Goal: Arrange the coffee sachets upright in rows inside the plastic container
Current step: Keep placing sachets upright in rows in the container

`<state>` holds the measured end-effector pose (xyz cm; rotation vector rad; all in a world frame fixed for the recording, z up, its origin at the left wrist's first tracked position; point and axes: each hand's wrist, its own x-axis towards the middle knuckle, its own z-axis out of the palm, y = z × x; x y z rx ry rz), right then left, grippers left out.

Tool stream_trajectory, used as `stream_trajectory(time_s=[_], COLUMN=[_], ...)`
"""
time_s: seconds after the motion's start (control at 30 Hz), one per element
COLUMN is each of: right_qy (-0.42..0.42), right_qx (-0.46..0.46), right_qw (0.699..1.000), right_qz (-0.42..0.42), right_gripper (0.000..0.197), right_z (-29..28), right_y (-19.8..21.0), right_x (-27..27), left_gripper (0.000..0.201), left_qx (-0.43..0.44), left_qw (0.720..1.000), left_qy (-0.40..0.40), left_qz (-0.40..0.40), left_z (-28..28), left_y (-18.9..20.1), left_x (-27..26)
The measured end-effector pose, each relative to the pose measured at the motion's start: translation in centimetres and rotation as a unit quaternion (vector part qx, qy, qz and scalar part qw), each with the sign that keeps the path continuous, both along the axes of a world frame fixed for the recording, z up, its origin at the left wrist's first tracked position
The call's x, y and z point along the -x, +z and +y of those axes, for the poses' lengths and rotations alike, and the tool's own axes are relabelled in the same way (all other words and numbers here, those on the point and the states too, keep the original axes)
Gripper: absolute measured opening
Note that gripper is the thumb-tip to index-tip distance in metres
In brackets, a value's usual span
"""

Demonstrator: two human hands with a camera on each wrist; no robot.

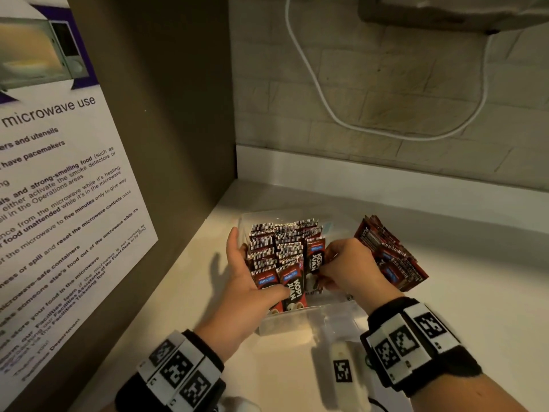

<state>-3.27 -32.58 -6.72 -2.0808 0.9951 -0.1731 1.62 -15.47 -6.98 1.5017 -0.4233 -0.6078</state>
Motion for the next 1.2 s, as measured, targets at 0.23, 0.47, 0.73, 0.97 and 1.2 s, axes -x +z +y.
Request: stream_trajectory(time_s=[0.23, 0.47, 0.73, 0.97, 1.2], right_qy=[0.009, 0.019, 0.007, 0.009, 0.008], right_qx=[0.017, 0.086, 0.086, 0.062, 0.063], right_qw=[0.999, 0.996, 0.995, 0.997, 0.997], right_qz=[-0.03, -0.028, -0.054, -0.055, -0.052], right_gripper=[0.029, 0.035, 0.042, 0.047, 0.06], right_z=[0.1, 0.4, 0.2, 0.2, 0.2], right_y=[-0.4, -0.6, -1.2, -1.7, -1.7], right_x=[-0.2, -0.7, -0.8, -1.1, -0.9], left_gripper=[0.115, 0.116, 0.114, 0.113, 0.115], left_qx=[0.003, 0.012, 0.014, 0.01, 0.003], left_qw=[1.0, 0.999, 0.999, 0.999, 1.0], left_qy=[0.015, 0.026, 0.024, 0.028, 0.029], left_qz=[0.011, 0.013, 0.015, 0.012, 0.005], left_z=[-0.4, -0.5, -0.5, -0.4, -0.3], left_y=[-0.4, -1.0, -1.0, -1.1, -1.2], left_x=[0.0, -0.3, -0.3, -0.3, -0.4])
